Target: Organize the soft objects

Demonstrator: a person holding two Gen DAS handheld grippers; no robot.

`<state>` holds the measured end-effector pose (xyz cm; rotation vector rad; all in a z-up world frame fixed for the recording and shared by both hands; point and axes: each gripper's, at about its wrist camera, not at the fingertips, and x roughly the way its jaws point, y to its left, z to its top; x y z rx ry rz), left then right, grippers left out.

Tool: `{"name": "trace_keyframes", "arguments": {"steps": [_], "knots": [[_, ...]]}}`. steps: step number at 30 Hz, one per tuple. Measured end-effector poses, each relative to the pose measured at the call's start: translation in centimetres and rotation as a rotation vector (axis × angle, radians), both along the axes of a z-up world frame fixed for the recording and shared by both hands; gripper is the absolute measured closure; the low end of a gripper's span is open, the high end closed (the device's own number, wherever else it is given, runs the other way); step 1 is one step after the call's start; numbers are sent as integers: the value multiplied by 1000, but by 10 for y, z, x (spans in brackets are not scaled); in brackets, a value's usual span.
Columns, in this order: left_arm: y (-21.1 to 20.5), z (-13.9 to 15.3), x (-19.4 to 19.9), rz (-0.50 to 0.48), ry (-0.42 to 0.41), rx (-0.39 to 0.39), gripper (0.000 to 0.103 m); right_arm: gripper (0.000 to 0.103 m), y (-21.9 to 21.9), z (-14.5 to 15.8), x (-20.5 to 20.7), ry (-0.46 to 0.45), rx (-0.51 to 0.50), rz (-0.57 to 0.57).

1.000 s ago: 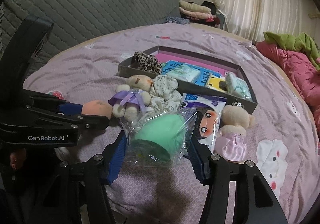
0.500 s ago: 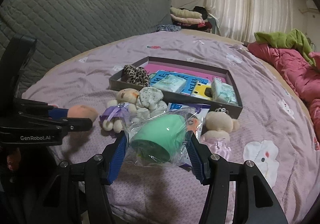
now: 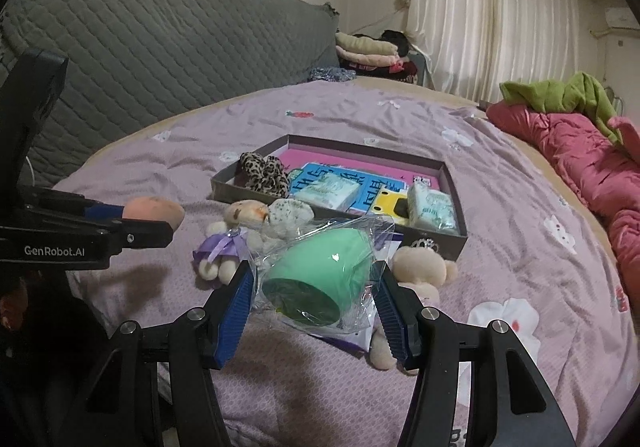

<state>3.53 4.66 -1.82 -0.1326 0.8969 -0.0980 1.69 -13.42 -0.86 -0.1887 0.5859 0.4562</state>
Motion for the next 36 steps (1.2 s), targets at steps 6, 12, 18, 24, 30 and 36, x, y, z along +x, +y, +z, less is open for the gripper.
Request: {"name": "trace_keyframes", "arguments": {"steps": [6,12,18,24,30,36], "knots": [[-6,4,6,2,-11,5,64,43,2,2,7,-12,4,-16],[-10,13,19,12,-36,-2,64,43,-3,7,20,-27,32,-43],[-14,18,31,20,-50,-9,64,43,-7,6,31,-39,37,-53],[-19,15,43,30,-40,-11,64,43,-12,6,41,-61,42,-64],[-21,16,55,47,-39,-6,64,43,-16,4,54,-73,43,-68],[-23,14,67,55,-35,-4,64,43,-19,6,65,-89,60,-74]]}}
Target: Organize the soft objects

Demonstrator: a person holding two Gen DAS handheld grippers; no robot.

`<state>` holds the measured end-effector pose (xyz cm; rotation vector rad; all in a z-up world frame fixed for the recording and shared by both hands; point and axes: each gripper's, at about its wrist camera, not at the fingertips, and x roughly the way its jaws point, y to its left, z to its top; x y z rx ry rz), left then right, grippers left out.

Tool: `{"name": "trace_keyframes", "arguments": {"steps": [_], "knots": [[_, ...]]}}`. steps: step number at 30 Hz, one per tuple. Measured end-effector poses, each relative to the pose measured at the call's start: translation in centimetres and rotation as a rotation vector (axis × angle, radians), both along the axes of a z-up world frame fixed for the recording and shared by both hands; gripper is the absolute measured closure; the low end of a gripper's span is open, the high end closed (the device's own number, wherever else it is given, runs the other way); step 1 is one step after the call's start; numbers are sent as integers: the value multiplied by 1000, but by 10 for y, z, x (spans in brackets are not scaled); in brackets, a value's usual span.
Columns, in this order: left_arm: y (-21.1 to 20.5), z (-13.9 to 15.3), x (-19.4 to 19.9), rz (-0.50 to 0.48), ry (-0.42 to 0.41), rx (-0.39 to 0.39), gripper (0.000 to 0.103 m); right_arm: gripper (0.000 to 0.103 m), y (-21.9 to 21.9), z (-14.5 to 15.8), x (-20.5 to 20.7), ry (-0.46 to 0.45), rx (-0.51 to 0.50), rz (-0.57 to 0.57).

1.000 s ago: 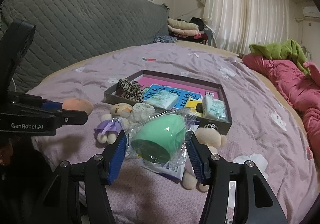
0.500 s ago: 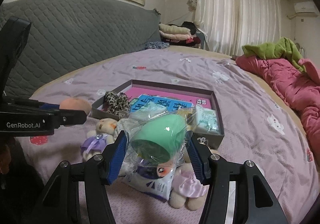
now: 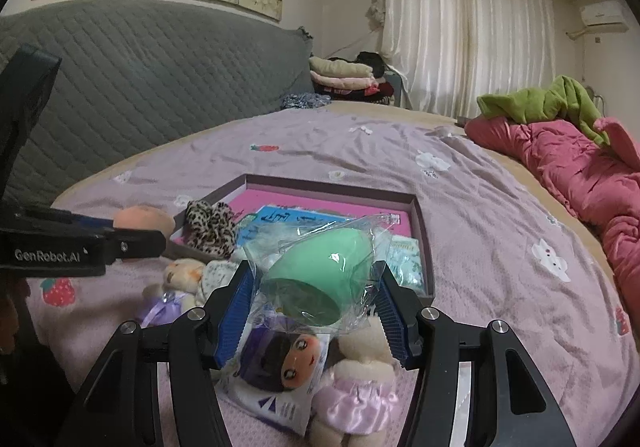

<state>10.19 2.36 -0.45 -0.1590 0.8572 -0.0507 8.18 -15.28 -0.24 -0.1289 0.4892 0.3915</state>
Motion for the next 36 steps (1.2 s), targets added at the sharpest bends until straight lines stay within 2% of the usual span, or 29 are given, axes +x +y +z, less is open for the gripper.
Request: {"name": "trace_keyframes", "arguments": {"steps": [19,26,36], "knots": [[5,-9,32,35,-7,-15,64,43,2,2,26,-38,-2,23],[2,-9,46,33,-13,-1,64,43,2,8,41,-41,34,19],[-5,-11,72,29,-7,24,64,43,9,9,62,-52,30,28]]}}
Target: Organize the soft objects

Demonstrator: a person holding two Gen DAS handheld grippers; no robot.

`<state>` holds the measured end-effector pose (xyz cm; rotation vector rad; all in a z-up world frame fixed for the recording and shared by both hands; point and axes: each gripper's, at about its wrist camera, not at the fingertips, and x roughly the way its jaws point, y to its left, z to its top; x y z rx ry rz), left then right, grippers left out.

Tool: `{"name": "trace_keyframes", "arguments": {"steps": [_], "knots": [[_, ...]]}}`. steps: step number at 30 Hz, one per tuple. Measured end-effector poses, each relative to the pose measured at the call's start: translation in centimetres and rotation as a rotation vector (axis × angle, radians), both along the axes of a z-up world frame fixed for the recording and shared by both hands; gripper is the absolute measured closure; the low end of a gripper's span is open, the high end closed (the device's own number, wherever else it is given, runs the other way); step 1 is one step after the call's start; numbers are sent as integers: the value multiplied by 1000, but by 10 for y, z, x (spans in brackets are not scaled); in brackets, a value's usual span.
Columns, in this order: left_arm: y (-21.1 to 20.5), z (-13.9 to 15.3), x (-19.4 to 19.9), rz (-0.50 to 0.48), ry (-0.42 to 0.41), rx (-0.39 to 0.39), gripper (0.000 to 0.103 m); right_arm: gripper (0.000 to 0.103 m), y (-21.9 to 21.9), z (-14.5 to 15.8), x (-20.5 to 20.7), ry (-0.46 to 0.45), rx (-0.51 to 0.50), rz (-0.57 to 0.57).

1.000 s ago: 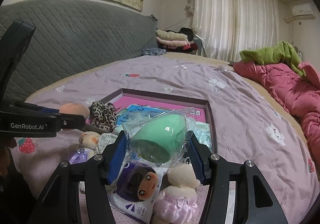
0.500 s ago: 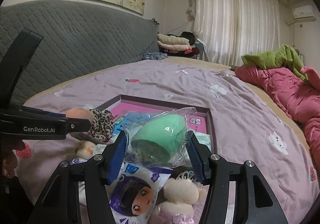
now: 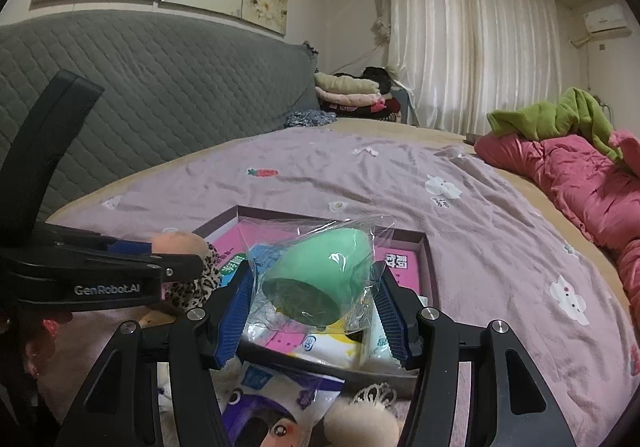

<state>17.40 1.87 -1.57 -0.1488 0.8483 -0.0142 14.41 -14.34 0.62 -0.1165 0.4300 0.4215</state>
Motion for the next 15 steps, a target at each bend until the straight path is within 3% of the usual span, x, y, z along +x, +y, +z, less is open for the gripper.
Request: {"name": "trace_keyframes", "arguments": {"steps": [15], "knots": [[-1,-8,23,6,20,9,64,43,-6,5,18,-48,1,-13]]}}
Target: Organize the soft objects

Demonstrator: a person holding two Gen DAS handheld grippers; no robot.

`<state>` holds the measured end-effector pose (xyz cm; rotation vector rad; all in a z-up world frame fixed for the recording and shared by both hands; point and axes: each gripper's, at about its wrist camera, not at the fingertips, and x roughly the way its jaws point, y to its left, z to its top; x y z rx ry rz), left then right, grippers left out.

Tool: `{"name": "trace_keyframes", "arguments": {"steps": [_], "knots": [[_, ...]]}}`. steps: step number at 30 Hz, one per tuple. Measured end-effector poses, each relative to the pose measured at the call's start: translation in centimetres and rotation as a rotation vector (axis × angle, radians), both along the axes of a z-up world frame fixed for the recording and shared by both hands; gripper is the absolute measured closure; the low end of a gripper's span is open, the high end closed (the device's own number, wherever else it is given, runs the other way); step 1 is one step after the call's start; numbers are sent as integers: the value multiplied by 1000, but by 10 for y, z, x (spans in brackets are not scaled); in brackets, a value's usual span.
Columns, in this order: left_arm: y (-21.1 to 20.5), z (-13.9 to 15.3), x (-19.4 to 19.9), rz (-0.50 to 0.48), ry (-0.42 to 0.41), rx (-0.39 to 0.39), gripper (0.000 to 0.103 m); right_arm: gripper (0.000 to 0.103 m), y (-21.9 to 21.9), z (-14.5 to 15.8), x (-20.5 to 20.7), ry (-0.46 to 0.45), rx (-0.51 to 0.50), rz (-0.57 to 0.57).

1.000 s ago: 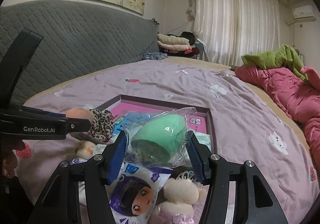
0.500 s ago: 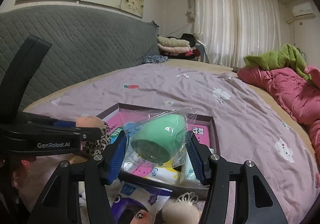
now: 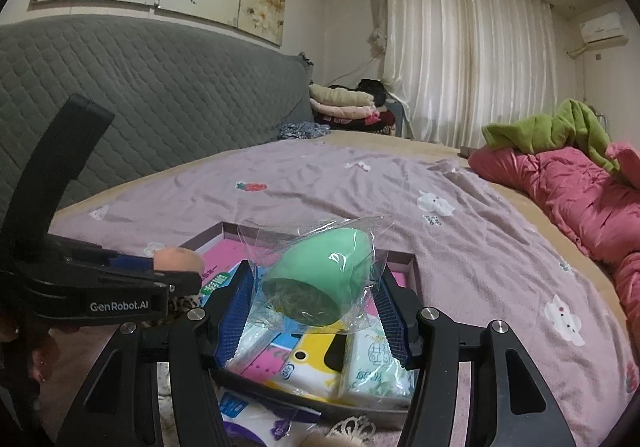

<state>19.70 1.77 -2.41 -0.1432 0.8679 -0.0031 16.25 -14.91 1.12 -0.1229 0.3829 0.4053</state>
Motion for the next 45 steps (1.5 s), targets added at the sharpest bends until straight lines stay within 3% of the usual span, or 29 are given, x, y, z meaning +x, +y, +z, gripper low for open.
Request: {"name": "trace_keyframes", "arguments": {"steps": [18,45], "knots": [[-2,-26,12,-17,69,10,64,43,2,-7,14,23,-3,5],[-5,-36,12,-34,91,-6,64,43,15,-43,34,227,-60,63]]}}
